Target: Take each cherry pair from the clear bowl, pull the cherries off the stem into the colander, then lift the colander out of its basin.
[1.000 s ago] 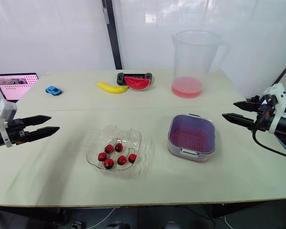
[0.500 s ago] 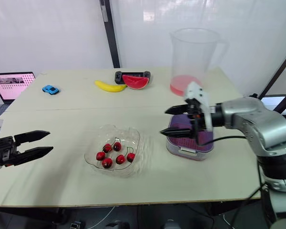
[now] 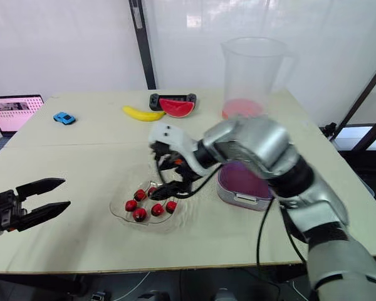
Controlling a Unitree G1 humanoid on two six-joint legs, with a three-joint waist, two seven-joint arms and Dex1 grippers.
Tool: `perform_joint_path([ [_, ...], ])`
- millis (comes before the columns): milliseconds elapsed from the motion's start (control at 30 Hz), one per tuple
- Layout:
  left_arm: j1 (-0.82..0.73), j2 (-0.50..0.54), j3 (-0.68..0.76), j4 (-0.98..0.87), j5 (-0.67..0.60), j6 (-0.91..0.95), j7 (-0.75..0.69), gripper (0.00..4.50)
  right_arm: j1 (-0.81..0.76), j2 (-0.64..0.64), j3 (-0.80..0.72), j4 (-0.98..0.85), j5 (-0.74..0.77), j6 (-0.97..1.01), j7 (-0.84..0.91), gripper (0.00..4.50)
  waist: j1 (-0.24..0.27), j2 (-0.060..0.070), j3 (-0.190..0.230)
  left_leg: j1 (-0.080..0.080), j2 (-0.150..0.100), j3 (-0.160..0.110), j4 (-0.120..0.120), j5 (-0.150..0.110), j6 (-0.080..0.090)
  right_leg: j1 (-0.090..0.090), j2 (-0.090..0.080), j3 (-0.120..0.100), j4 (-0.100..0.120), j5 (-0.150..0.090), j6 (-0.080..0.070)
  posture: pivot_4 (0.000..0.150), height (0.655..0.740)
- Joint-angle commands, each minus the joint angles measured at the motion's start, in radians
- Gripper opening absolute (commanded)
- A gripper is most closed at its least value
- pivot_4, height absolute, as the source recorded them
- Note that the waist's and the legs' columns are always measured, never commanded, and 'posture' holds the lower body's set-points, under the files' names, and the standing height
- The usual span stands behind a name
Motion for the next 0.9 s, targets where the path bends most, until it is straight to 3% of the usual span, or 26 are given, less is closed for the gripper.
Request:
perform_joint_path([
  [33, 0.005, 0.019, 0.027, -0.036, -0.019, 0.001, 0.009, 4.43, -0.03, 0.044, 0.062, 0.067, -0.1, -0.064, -0.041, 4.5, 0.004, 0.0, 0.0, 0.0, 0.0, -0.001, 0.0, 0.0, 0.0, -0.003, 0.0, 0.0, 0.0, 0.0, 0.0, 0.15, 0.74],
  [200, 0.009, 0.05, 0.053, -0.031, -0.019, 0.004, 0.006, 4.43, -0.008, 0.203, 0.097, 0.159, -0.174, -0.041, -0.138, 4.5, -0.003, -0.001, -0.001, -0.001, -0.002, -0.001, -0.001, 0.001, -0.002, -0.004, -0.001, 0.0, 0.002, 0.0, 0.0, 0.15, 0.74],
  [433, 0.044, 0.061, 0.05, -0.063, -0.013, -0.015, -0.017, 4.43, 0.048, 0.259, 0.146, 0.2, -0.25, -0.063, -0.178, 4.5, -0.002, -0.001, -0.001, -0.001, -0.002, 0.0, -0.001, 0.002, -0.003, -0.005, -0.001, 0.0, 0.002, 0.0, 0.0, 0.15, 0.74],
  [533, 0.046, 0.06, 0.051, -0.069, -0.013, -0.02, -0.014, 4.5, 0.048, 0.274, 0.15, 0.227, -0.274, -0.075, -0.183, 3.56, -0.002, -0.001, -0.001, -0.001, -0.002, -0.001, -0.001, 0.002, -0.003, -0.006, -0.001, 0.0, 0.002, 0.0, 0.0, 0.15, 0.74],
  [633, 0.044, 0.061, 0.048, -0.071, -0.013, -0.018, -0.013, 4.5, 0.048, 0.28, 0.159, 0.241, -0.297, -0.088, -0.181, 2.08, -0.003, -0.001, -0.001, -0.001, -0.002, -0.001, -0.002, 0.002, -0.003, -0.006, 0.0, 0.0, 0.002, 0.0, -0.001, 0.15, 0.74],
  [900, 0.015, 0.054, 0.025, -0.055, 0.012, -0.049, 0.006, 4.5, 0.047, 0.29, 0.157, 0.305, -0.355, -0.129, -0.174, 2.08, -0.003, -0.001, -0.001, -0.001, -0.003, -0.001, -0.002, 0.002, -0.003, -0.005, 0.0, 0.0, 0.002, 0.001, -0.001, 0.15, 0.74],
])
